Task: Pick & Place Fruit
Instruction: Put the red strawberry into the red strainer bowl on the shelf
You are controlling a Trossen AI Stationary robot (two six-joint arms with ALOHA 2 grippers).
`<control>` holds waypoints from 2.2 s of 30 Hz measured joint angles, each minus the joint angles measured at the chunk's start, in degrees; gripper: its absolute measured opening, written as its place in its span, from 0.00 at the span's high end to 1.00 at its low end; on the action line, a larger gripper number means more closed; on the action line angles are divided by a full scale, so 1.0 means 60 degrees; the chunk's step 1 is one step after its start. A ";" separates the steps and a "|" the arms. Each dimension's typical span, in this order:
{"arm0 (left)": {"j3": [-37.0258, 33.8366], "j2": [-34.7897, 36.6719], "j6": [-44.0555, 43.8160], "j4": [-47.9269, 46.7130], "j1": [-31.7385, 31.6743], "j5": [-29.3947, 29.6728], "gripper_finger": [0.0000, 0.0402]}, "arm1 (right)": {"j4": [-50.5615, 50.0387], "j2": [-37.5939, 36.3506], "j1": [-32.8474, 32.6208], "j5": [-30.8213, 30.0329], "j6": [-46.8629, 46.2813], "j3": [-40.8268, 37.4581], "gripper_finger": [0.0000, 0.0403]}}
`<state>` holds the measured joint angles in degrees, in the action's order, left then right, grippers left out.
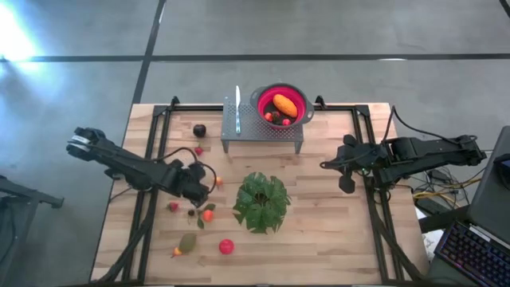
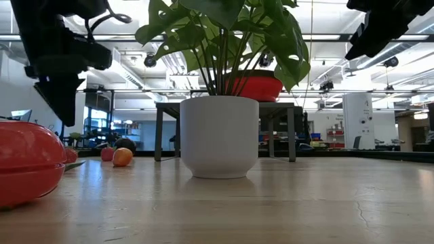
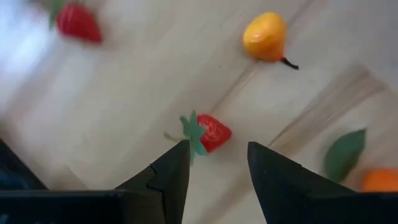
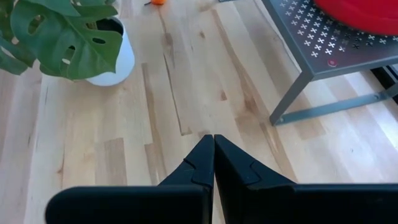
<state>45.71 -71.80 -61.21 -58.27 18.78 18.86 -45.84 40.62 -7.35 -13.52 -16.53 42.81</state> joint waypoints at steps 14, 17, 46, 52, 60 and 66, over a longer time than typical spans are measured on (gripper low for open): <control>-0.0018 -0.0002 -0.2673 -0.0271 -0.0646 -0.0418 0.59 | 0.0131 -0.0007 -0.0004 0.0000 0.0000 0.0000 0.98; -0.0115 -0.0002 -0.3056 -0.0323 -0.0820 -0.0402 0.59 | 0.0134 -0.0007 0.0000 0.0000 0.0000 0.0000 0.98; -0.1743 -0.0028 -0.3967 0.1273 -0.1674 -0.0257 0.59 | 0.0204 -0.0007 -0.0001 0.0000 -0.0182 -0.0539 0.98; -0.2076 -0.0028 -0.3926 0.1903 -0.1675 -0.0461 0.60 | 0.0204 -0.0007 -0.0002 0.0000 -0.0222 -0.0539 0.98; -0.2364 -0.0028 -0.3613 0.2377 -0.1743 -0.0568 0.74 | 0.0208 -0.0007 -0.0003 0.0000 -0.0248 -0.0547 0.98; -0.2364 -0.0028 -0.3242 0.2703 -0.1743 -0.0566 0.87 | 0.0208 -0.0007 0.0000 0.0000 -0.0248 -0.0596 0.98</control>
<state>31.53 -71.96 -80.66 -42.05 8.32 15.46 -44.60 40.58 -7.35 -13.52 -18.02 39.23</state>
